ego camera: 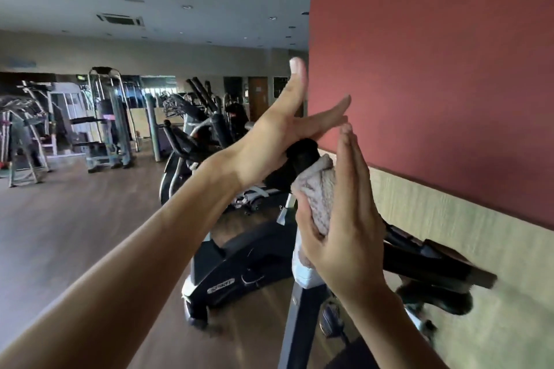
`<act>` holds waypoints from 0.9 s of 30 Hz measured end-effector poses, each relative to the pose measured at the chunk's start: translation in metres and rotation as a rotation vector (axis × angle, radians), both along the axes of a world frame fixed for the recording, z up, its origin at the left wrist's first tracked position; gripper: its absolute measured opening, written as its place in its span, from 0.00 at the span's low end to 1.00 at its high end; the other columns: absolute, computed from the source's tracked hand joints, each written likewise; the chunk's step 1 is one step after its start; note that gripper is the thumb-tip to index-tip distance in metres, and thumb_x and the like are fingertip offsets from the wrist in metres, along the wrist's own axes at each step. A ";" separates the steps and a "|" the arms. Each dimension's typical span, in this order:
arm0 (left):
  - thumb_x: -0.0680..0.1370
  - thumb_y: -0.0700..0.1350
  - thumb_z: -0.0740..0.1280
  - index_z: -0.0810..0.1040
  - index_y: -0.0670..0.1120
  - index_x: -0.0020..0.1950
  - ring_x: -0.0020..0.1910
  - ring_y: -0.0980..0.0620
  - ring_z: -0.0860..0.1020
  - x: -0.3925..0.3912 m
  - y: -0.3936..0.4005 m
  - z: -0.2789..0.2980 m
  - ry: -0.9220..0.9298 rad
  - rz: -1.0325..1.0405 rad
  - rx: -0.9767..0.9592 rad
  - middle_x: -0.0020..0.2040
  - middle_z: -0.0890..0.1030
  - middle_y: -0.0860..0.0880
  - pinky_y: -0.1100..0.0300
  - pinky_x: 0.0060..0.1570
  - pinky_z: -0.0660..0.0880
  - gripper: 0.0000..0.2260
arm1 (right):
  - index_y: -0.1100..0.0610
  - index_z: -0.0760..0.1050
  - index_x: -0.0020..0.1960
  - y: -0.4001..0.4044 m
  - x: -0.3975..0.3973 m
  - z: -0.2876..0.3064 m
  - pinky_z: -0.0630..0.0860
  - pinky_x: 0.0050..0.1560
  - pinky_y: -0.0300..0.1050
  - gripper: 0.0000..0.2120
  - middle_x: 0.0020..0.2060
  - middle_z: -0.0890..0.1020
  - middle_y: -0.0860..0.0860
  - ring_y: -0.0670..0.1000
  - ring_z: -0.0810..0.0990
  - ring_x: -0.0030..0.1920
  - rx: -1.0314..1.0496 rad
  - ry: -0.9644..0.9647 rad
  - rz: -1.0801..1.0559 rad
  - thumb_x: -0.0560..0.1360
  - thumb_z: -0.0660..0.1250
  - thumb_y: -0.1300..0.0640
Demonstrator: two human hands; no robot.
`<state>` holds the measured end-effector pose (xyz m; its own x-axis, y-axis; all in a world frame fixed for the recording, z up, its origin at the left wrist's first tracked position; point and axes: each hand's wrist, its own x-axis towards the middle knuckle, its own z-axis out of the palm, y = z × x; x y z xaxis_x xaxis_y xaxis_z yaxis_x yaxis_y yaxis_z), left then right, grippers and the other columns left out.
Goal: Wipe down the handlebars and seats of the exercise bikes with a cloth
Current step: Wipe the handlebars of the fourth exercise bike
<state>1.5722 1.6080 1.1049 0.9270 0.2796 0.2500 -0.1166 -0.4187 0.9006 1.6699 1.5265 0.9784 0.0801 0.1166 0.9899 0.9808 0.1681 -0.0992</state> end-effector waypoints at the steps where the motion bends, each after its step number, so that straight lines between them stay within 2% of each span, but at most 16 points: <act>1: 0.69 0.78 0.38 0.68 0.57 0.79 0.81 0.57 0.59 -0.002 0.001 0.000 0.015 0.002 0.005 0.79 0.67 0.56 0.40 0.81 0.44 0.47 | 0.64 0.53 0.80 -0.002 0.000 -0.006 0.74 0.70 0.57 0.36 0.79 0.62 0.61 0.55 0.62 0.80 -0.012 0.015 -0.019 0.80 0.68 0.58; 5: 0.66 0.80 0.43 0.64 0.55 0.81 0.80 0.59 0.60 -0.005 0.008 -0.001 0.048 -0.035 0.048 0.78 0.68 0.60 0.41 0.81 0.45 0.50 | 0.64 0.54 0.80 -0.005 -0.004 -0.017 0.70 0.74 0.58 0.34 0.79 0.62 0.61 0.56 0.61 0.80 -0.020 0.065 -0.087 0.81 0.64 0.55; 7: 0.70 0.79 0.43 0.64 0.53 0.81 0.79 0.60 0.60 -0.006 0.012 0.000 0.047 -0.066 0.068 0.78 0.68 0.59 0.44 0.81 0.47 0.48 | 0.64 0.55 0.80 0.000 -0.014 -0.005 0.70 0.73 0.59 0.33 0.79 0.61 0.62 0.57 0.60 0.80 0.000 0.073 -0.115 0.82 0.65 0.54; 9: 0.74 0.76 0.44 0.65 0.52 0.81 0.77 0.61 0.64 -0.006 0.018 0.000 0.040 -0.086 0.115 0.80 0.66 0.56 0.50 0.80 0.53 0.43 | 0.65 0.59 0.79 0.008 -0.024 0.012 0.71 0.73 0.58 0.32 0.79 0.62 0.61 0.56 0.62 0.80 0.041 0.065 -0.176 0.82 0.66 0.53; 11: 0.77 0.74 0.50 0.67 0.50 0.80 0.73 0.63 0.69 -0.006 0.026 -0.002 0.029 -0.144 0.143 0.80 0.66 0.54 0.59 0.73 0.62 0.40 | 0.65 0.62 0.78 0.015 -0.032 0.022 0.72 0.72 0.57 0.31 0.78 0.64 0.60 0.56 0.64 0.79 0.093 0.051 -0.235 0.82 0.69 0.54; 12: 0.77 0.74 0.52 0.67 0.50 0.80 0.73 0.62 0.68 -0.005 0.030 -0.003 0.037 -0.195 0.133 0.80 0.66 0.54 0.59 0.73 0.62 0.40 | 0.64 0.62 0.78 0.016 -0.034 0.021 0.73 0.71 0.57 0.30 0.78 0.65 0.60 0.56 0.64 0.79 0.110 0.041 -0.263 0.81 0.69 0.56; 14: 0.76 0.74 0.52 0.63 0.52 0.82 0.79 0.58 0.61 -0.003 0.037 -0.003 0.033 -0.294 0.160 0.80 0.65 0.56 0.51 0.80 0.52 0.39 | 0.63 0.60 0.79 0.016 -0.034 0.011 0.74 0.70 0.55 0.29 0.79 0.63 0.58 0.55 0.64 0.79 0.115 0.048 -0.326 0.81 0.66 0.58; 16: 0.80 0.71 0.46 0.58 0.54 0.83 0.80 0.62 0.56 -0.001 0.041 0.000 0.012 -0.360 0.281 0.80 0.63 0.60 0.56 0.78 0.44 0.36 | 0.63 0.60 0.79 0.016 -0.035 -0.008 0.73 0.72 0.51 0.29 0.79 0.63 0.57 0.54 0.64 0.79 0.122 0.101 -0.399 0.82 0.63 0.57; 18: 0.82 0.69 0.43 0.57 0.56 0.83 0.79 0.64 0.56 0.004 0.047 0.001 0.017 -0.410 0.382 0.81 0.61 0.62 0.62 0.73 0.45 0.32 | 0.65 0.61 0.78 0.019 -0.036 -0.032 0.72 0.73 0.55 0.27 0.79 0.63 0.59 0.54 0.64 0.79 0.119 0.131 -0.490 0.84 0.59 0.53; 20: 0.81 0.71 0.47 0.61 0.58 0.82 0.80 0.63 0.57 0.012 0.056 0.000 -0.009 -0.460 0.492 0.81 0.62 0.61 0.59 0.75 0.47 0.32 | 0.66 0.61 0.78 0.021 -0.036 -0.051 0.74 0.68 0.63 0.27 0.78 0.64 0.59 0.56 0.63 0.79 0.118 0.150 -0.543 0.85 0.59 0.52; 22: 0.84 0.62 0.57 0.67 0.53 0.80 0.77 0.62 0.62 0.015 0.059 0.001 -0.122 -0.482 0.662 0.79 0.67 0.56 0.61 0.78 0.54 0.27 | 0.65 0.59 0.79 0.024 -0.038 -0.052 0.74 0.68 0.64 0.28 0.79 0.62 0.58 0.55 0.62 0.80 0.132 0.194 -0.580 0.85 0.59 0.51; 24: 0.84 0.49 0.65 0.77 0.45 0.73 0.68 0.62 0.74 0.015 0.064 0.004 -0.311 -0.483 0.733 0.71 0.78 0.51 0.68 0.70 0.67 0.17 | 0.63 0.57 0.80 0.029 -0.049 -0.038 0.72 0.71 0.56 0.29 0.80 0.61 0.57 0.51 0.60 0.80 0.162 0.266 -0.612 0.84 0.60 0.52; 25: 0.83 0.46 0.68 0.82 0.43 0.66 0.61 0.59 0.79 0.014 0.068 0.007 -0.401 -0.488 0.725 0.63 0.83 0.50 0.66 0.64 0.74 0.13 | 0.63 0.57 0.80 0.032 -0.054 -0.026 0.71 0.73 0.52 0.29 0.80 0.60 0.56 0.50 0.60 0.80 0.179 0.290 -0.616 0.84 0.61 0.52; 27: 0.80 0.43 0.73 0.87 0.42 0.54 0.50 0.52 0.84 0.014 0.078 0.013 -0.496 -0.529 0.700 0.51 0.86 0.48 0.53 0.55 0.80 0.07 | 0.64 0.58 0.80 0.039 -0.062 0.001 0.68 0.75 0.45 0.30 0.80 0.61 0.57 0.50 0.60 0.80 0.211 0.264 -0.638 0.83 0.62 0.53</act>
<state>1.5860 1.6863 1.1176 0.6362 -0.4950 0.5917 -0.7354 -0.6211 0.2711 1.6080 1.5658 0.9794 0.3084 -0.2245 0.9244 0.8422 -0.3874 -0.3751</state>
